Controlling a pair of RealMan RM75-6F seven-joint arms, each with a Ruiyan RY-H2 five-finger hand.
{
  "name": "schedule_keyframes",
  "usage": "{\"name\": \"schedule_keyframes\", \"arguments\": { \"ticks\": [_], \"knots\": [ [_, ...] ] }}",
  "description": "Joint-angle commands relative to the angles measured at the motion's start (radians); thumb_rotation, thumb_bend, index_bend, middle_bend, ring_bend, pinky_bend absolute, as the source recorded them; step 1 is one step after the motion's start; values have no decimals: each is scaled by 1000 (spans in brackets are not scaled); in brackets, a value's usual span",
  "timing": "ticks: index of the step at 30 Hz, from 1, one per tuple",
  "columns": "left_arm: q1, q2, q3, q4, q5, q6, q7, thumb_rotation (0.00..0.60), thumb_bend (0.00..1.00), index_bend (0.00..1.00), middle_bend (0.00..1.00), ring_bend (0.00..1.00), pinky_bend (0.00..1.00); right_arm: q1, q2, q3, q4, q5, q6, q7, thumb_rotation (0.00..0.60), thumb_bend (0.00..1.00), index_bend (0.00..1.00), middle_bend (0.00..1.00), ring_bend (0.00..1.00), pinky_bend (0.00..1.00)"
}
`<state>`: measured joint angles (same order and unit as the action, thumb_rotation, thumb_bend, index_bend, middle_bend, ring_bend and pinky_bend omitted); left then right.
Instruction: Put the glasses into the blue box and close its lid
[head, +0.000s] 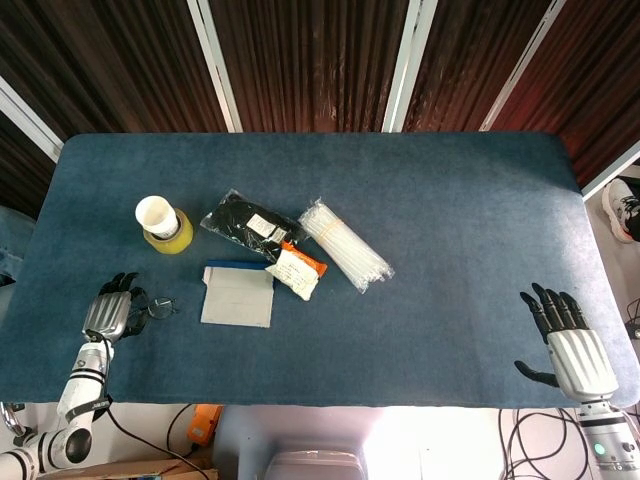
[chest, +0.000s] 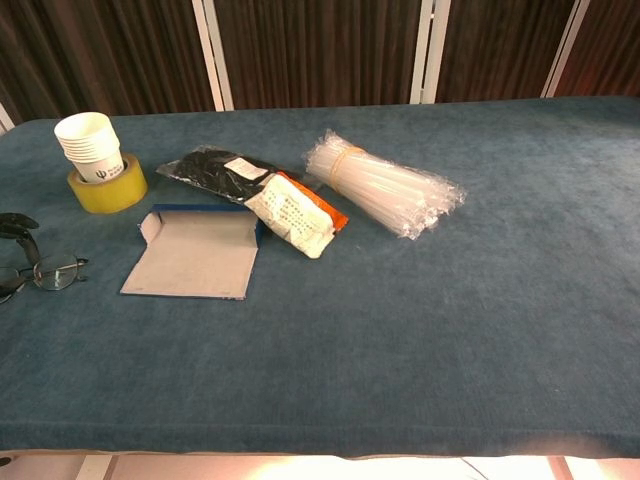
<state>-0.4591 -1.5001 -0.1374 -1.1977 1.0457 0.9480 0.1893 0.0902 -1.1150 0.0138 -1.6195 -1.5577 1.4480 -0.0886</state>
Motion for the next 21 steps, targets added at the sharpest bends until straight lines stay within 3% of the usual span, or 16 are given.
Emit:
{"name": "schedule_keyframes", "arguments": {
  "ticks": [1, 21],
  "knots": [
    [-2, -8, -1, 13, -6, -7, 1, 600, 395, 467, 97, 24, 153, -2, 3, 0, 0, -1, 4, 4, 600, 271, 0, 0, 0, 0],
    [-5, -41, -12, 58, 9, 14, -6, 600, 399, 669, 178, 76, 175, -4, 12, -2, -5, 3, -1, 0, 600, 271, 0, 0, 0, 0]
  ]
}}
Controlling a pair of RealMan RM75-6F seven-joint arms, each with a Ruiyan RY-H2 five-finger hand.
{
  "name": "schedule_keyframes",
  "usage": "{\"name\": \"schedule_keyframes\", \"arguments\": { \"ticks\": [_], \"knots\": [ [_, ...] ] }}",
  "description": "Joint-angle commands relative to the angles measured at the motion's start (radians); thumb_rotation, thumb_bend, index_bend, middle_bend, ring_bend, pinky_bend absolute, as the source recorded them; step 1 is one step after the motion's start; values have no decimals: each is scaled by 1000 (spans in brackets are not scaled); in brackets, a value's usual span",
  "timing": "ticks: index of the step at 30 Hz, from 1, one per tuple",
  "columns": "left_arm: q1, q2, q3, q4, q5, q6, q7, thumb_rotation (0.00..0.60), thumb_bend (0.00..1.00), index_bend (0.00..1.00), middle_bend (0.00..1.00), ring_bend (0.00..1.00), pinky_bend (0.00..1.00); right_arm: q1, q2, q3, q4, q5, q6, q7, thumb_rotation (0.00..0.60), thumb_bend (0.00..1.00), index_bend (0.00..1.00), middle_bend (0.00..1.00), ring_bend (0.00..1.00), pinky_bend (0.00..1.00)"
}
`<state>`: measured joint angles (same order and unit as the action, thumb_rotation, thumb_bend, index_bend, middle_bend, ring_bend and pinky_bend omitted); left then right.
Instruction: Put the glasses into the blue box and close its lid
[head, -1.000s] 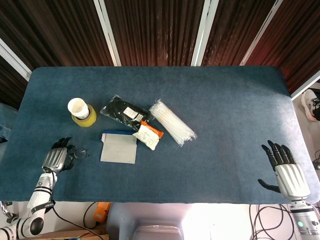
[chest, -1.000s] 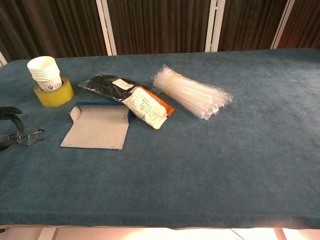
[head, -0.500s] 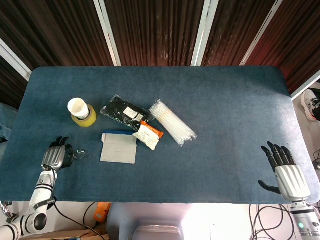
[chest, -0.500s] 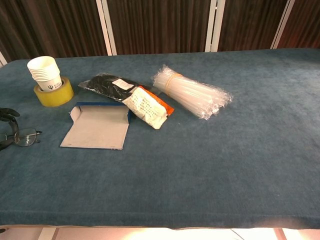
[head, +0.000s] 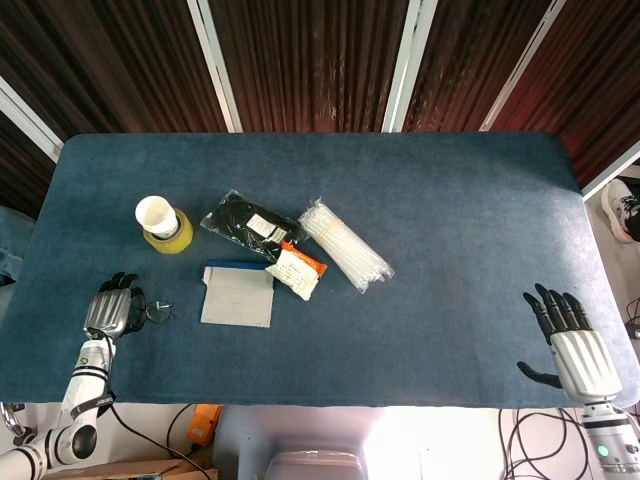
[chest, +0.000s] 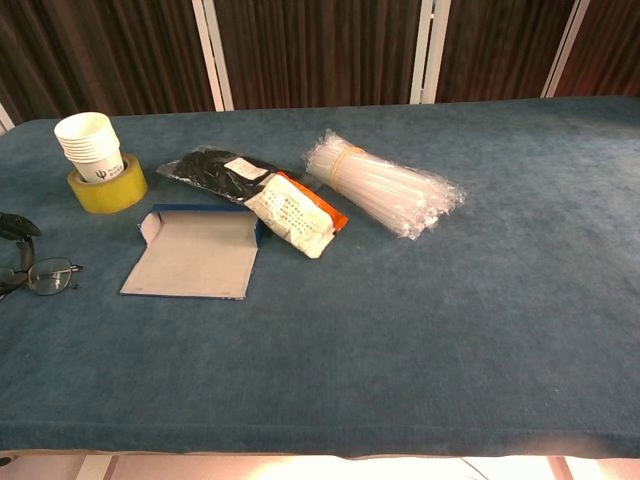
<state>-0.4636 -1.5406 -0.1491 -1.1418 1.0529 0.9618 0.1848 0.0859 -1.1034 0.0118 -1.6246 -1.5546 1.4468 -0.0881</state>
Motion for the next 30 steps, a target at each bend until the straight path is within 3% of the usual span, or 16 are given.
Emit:
{"name": "schedule_keyframes", "arguments": {
  "ticks": [1, 9, 15, 23, 30],
  "knots": [
    [-1, -2, 0, 5, 5, 1, 0, 600, 401, 677, 181, 76, 175, 0, 0, 0, -1, 1, -1, -1, 600, 271, 0, 0, 0, 0],
    [4, -4, 5, 4, 41, 31, -10, 600, 486, 728, 199, 83, 175, -1, 1, 0, -3, 0, 0, -3, 600, 272, 0, 0, 0, 0],
    [6, 12, 1, -32, 75, 66, -19, 600, 497, 739, 204, 83, 174, 1, 2, 1, -3, 2, -4, -1, 600, 271, 0, 0, 0, 0],
    [-4, 45, -4, -163, 139, 122, 1, 600, 504, 740, 206, 83, 173, 3, 0, 1, -3, 1, -7, -3, 600, 271, 0, 0, 0, 0],
    [-56, -5, -30, -239, 138, 130, 99, 600, 505, 737, 207, 84, 173, 4, 4, -1, -3, 2, -13, 4, 600, 271, 0, 0, 0, 0]
  ]
}}
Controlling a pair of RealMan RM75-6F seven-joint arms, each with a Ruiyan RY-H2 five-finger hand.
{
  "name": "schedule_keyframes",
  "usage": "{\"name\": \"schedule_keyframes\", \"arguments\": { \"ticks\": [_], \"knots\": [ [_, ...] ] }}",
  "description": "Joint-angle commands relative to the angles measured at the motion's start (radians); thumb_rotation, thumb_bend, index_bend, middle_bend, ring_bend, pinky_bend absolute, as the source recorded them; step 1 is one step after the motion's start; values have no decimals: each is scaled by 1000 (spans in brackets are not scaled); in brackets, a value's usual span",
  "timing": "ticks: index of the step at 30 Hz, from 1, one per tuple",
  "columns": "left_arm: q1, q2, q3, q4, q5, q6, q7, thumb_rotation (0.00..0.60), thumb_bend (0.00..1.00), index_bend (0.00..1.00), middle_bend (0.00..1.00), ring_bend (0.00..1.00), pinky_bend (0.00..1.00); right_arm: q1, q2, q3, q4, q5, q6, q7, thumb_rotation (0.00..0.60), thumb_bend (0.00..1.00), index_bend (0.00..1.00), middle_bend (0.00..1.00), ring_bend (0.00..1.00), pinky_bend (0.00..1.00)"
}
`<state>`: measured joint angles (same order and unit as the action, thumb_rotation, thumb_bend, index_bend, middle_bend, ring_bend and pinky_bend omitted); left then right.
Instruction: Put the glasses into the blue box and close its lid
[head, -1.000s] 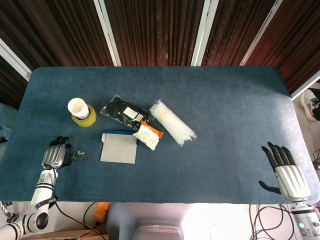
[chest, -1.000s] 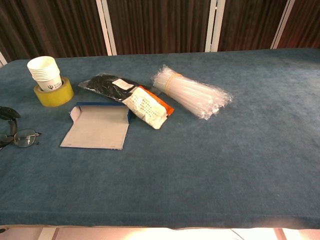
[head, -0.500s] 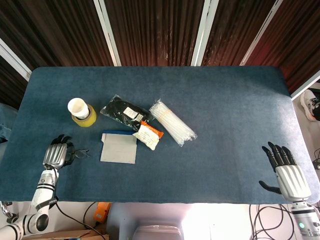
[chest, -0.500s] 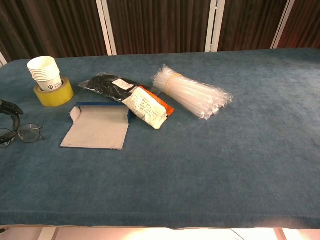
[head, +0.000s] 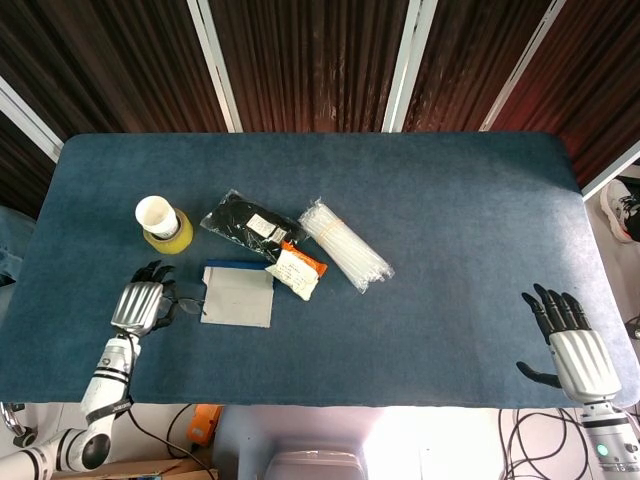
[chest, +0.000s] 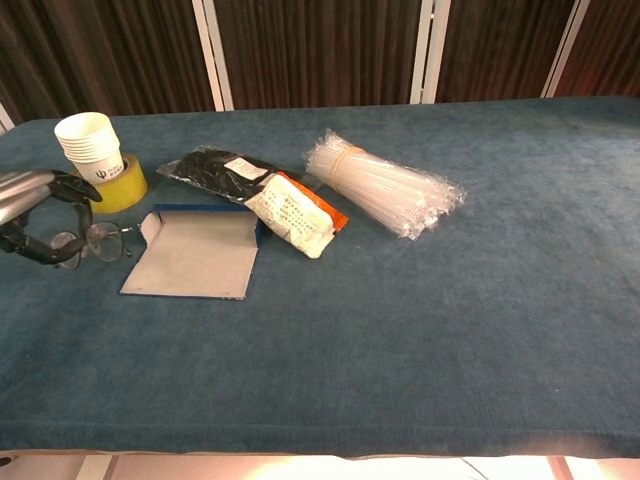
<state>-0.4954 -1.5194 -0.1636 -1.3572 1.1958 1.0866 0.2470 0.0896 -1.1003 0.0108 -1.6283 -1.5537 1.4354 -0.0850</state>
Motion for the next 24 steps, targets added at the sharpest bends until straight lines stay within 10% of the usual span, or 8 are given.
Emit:
{"name": "schedule_keyframes", "arguments": {
  "ticks": [1, 24],
  "knots": [
    [-33, -42, -25, -29, -10, 10, 49, 600, 505, 736, 208, 86, 173, 0, 3, 0, 1, 3, -3, 3, 600, 271, 0, 0, 0, 0],
    [-180, -311, -87, 287, -55, -7, 178, 600, 505, 731, 236, 109, 162, -7, 39, 0, -2, 6, 4, 69, 600, 271, 0, 0, 0, 0]
  ]
}}
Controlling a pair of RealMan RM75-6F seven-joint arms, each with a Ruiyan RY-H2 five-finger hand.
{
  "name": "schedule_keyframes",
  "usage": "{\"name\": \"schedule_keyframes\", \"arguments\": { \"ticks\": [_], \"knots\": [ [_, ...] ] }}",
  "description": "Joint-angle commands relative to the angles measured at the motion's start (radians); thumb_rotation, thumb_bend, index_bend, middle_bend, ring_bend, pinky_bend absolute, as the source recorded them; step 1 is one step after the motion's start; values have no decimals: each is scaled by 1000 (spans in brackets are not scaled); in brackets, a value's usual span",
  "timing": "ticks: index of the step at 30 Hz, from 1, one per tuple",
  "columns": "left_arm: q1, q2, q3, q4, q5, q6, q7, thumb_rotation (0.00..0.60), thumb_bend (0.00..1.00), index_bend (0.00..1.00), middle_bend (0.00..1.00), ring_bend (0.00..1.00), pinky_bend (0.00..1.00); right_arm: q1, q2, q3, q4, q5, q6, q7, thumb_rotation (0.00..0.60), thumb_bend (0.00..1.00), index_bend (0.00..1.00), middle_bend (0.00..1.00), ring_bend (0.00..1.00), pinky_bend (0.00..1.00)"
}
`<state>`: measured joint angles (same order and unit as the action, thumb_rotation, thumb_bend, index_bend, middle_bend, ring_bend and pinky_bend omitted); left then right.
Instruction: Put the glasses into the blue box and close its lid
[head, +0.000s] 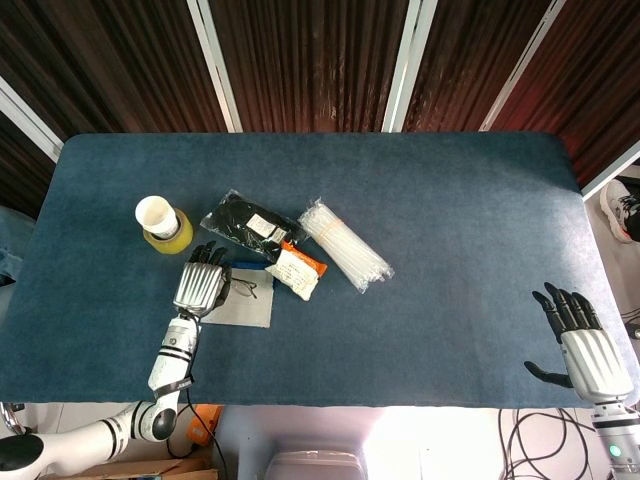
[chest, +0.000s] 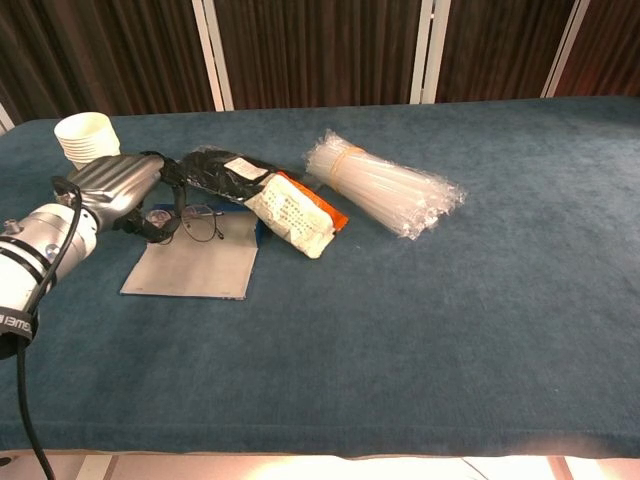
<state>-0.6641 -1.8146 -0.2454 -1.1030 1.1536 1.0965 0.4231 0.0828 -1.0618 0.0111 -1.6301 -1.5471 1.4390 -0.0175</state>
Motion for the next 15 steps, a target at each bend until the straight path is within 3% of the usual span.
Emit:
{"name": "schedule_keyframes", "arguments": {
  "ticks": [1, 15],
  "knots": [
    [-15, -21, -7, 48, -17, -24, -1, 600, 505, 731, 236, 109, 162, 0, 1, 0, 0, 0, 0, 2, 600, 271, 0, 0, 0, 0],
    [-41, -90, -20, 200, -47, -60, -5, 600, 505, 730, 251, 128, 162, -1, 9, -3, -1, -2, -4, 10, 600, 272, 0, 0, 0, 0]
  ]
}}
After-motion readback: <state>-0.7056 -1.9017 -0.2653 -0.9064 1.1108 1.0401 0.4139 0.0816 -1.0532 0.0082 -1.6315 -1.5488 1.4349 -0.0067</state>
